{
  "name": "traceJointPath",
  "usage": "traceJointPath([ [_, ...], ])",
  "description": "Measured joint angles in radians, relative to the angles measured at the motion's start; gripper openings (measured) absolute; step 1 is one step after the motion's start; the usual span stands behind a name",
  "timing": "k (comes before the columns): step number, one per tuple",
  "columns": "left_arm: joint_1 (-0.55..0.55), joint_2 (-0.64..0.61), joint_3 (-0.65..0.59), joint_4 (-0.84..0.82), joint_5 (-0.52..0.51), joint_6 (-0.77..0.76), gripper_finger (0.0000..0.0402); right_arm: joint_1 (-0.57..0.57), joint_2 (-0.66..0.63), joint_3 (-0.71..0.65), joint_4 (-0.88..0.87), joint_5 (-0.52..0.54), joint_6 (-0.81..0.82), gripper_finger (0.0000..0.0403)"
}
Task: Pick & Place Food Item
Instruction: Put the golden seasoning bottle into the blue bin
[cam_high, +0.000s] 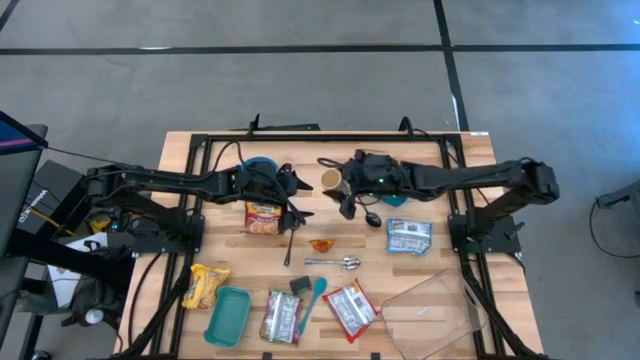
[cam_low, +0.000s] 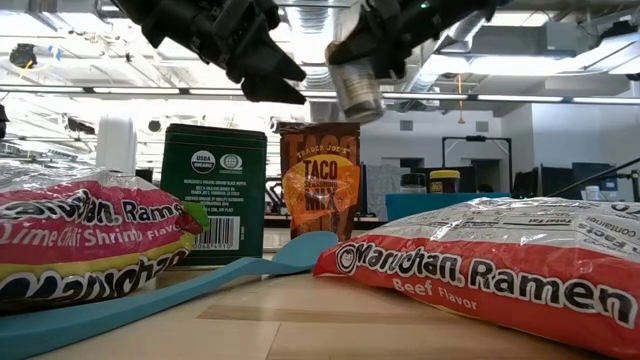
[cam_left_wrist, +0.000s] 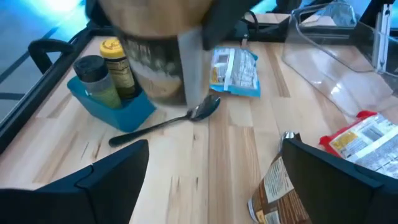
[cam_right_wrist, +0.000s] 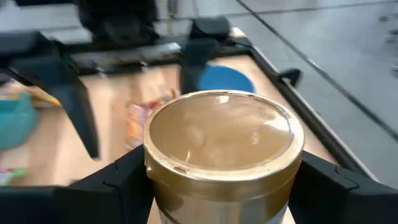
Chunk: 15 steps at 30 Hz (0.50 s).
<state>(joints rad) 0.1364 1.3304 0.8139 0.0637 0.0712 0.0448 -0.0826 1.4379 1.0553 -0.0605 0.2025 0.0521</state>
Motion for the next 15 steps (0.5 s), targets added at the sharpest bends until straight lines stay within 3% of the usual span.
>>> traceJointPath([
  [15, 0.0, 0.0, 0.0, 0.036, 0.0, 0.0, 0.0341, 0.02, -0.256, -0.291, 0.004, 0.317, 0.112, 0.0276],
])
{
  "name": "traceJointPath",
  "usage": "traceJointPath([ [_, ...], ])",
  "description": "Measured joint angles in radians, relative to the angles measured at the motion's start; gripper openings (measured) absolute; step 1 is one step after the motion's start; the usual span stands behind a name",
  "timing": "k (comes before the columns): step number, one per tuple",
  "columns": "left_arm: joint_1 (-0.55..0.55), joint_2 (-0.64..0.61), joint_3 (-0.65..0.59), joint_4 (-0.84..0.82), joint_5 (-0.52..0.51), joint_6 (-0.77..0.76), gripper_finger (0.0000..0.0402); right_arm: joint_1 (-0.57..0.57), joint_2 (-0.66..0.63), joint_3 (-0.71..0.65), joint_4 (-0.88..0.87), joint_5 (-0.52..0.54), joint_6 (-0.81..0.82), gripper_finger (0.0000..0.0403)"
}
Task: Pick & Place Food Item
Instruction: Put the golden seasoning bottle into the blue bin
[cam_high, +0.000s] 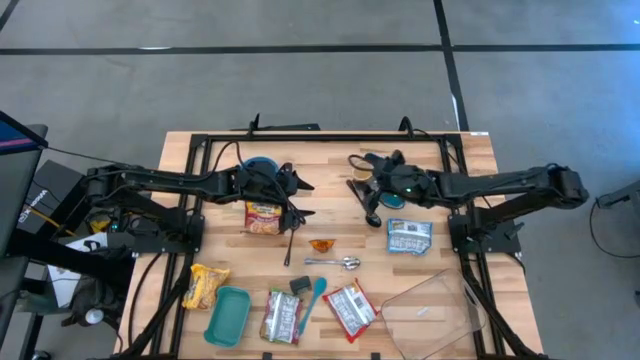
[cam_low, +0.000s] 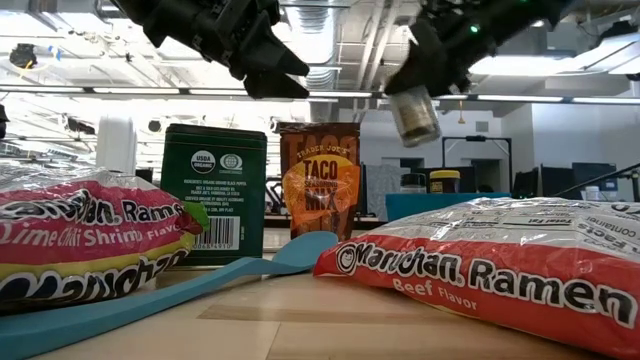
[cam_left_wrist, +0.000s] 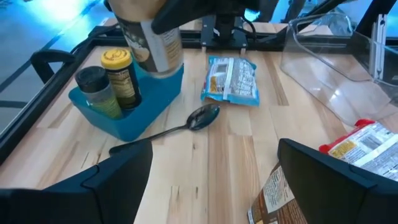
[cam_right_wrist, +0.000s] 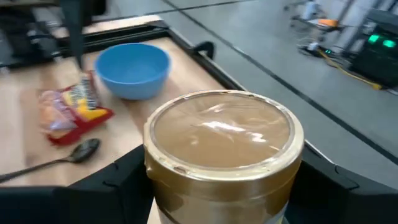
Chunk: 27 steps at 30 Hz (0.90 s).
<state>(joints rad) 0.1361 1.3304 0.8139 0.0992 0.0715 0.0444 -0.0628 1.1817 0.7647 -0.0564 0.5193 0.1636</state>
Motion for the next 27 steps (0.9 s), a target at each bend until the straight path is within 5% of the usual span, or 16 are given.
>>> traceJointPath([
  [12, 0.0, 0.0, 0.0, 0.046, 0.0, 0.0, 0.0342, -0.012, -0.206, -0.243, 0.074, 0.217, 0.13, 0.0276],
  [27, 0.0, 0.0, 0.0, 0.045, 0.0, 0.0, 0.0337, -0.019, -0.273, -0.409, 0.124, 0.42, 0.253, 0.0276],
])
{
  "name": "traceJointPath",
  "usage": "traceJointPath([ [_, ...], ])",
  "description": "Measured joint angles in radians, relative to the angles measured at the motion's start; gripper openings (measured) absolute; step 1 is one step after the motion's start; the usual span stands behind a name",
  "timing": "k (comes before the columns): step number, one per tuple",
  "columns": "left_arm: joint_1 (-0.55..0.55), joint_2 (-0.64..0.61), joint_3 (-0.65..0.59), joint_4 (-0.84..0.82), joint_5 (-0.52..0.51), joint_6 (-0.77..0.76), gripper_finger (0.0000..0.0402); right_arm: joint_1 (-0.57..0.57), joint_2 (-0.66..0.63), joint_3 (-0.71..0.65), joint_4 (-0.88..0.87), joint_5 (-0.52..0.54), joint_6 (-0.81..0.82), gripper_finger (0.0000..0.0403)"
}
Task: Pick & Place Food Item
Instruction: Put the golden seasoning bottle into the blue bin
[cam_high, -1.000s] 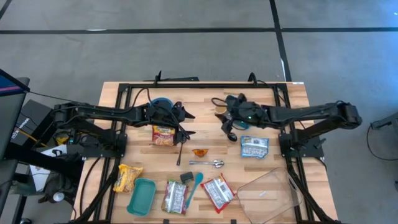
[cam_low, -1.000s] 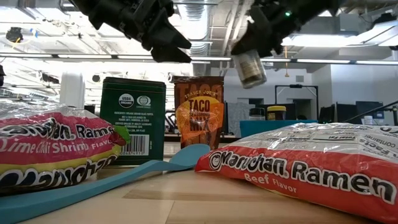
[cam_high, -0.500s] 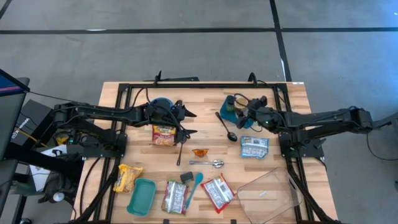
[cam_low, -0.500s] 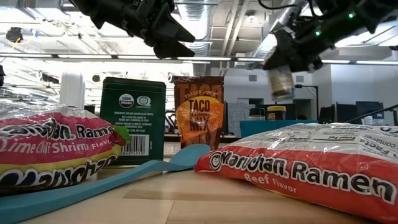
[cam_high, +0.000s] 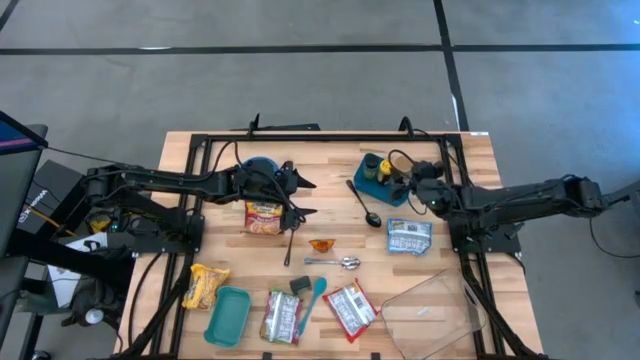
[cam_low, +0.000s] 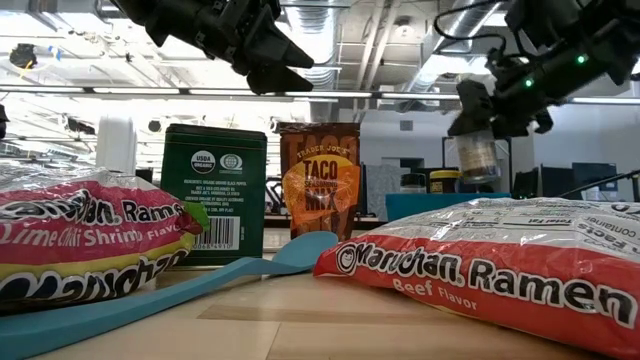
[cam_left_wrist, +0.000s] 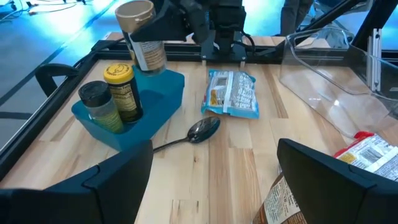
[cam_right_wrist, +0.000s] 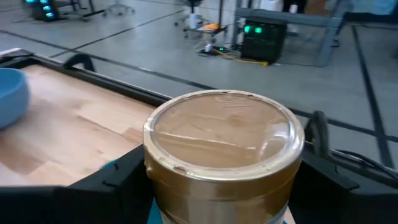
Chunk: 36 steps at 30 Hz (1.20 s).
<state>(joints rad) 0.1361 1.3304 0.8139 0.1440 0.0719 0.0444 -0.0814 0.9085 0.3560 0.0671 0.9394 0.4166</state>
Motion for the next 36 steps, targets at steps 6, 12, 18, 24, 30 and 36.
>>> traceJointPath([
  [6, 0.0, 0.0, 0.0, -0.001, 0.0, 0.0, 0.0336, 0.0, 0.0, -0.067, 0.071, 0.066, 0.022, 0.0276],
  [12, 0.0, 0.0, 0.0, 0.0, 0.0, 0.0, 0.0337, 0.001, 0.0, -0.141, 0.189, 0.084, 0.021, 0.0276],
  [18, 0.0, 0.0, 0.0, 0.011, 0.0, 0.0, 0.0336, 0.0, 0.003, -0.21, 0.32, 0.085, 0.028, 0.0276],
  [24, 0.0, 0.0, 0.0, 0.022, 0.0, 0.0, 0.0336, -0.025, 0.008, -0.218, 0.356, 0.086, 0.021, 0.0276],
  [30, 0.0, 0.0, 0.0, 0.022, 0.0, 0.0, 0.0337, -0.045, 0.027, -0.218, 0.364, 0.082, 0.024, 0.0276],
  [36, 0.0, 0.0, 0.0, 0.022, 0.0, 0.0, 0.0337, -0.046, 0.108, -0.218, 0.418, 0.083, 0.029, 0.0276],
])
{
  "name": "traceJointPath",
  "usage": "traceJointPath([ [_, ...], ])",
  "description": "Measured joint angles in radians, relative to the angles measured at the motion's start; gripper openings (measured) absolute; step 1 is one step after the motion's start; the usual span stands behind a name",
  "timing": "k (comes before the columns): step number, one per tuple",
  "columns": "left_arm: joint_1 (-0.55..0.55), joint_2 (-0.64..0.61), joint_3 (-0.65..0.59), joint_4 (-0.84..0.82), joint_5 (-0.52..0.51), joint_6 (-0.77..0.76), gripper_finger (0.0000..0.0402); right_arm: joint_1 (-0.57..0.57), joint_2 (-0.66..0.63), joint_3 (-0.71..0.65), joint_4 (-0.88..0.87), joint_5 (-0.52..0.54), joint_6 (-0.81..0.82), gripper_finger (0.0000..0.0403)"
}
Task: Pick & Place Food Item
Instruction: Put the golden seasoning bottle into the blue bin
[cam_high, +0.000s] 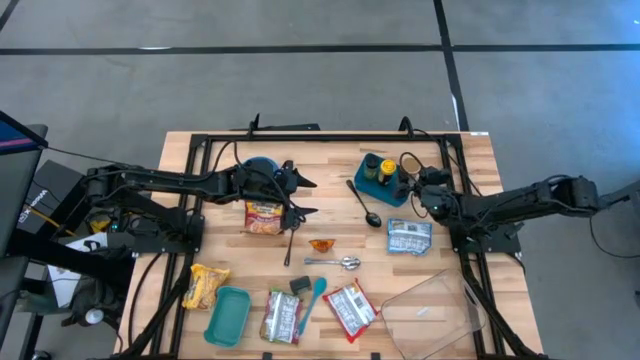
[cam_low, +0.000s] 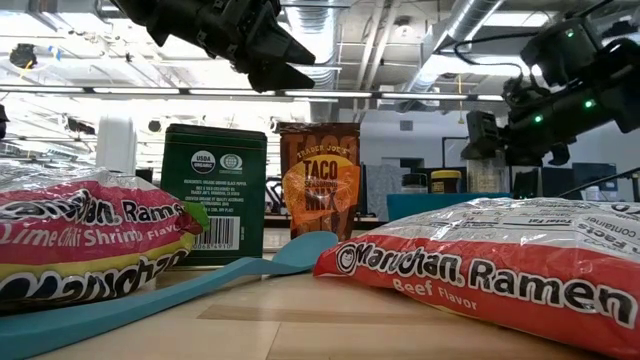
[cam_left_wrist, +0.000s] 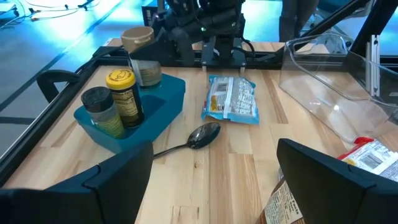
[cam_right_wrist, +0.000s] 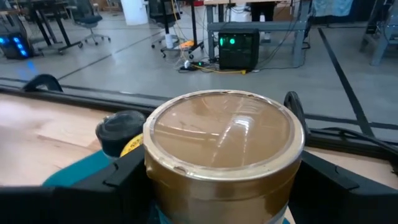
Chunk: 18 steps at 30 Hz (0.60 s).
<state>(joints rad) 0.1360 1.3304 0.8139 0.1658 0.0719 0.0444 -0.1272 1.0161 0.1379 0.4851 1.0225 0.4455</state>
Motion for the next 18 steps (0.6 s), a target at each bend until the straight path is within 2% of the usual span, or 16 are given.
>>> traceJointPath([
  [7, 0.0, 0.0, 0.0, 0.0, 0.0, 0.0, 0.0337, 0.0, 0.133, 0.0, 0.137, 0.003, -0.004, 0.0276],
  [18, 0.0, 0.0, 0.0, 0.0, 0.0, 0.0, 0.0337, 0.003, 0.291, 0.003, 0.237, 0.038, 0.031, 0.0276],
])
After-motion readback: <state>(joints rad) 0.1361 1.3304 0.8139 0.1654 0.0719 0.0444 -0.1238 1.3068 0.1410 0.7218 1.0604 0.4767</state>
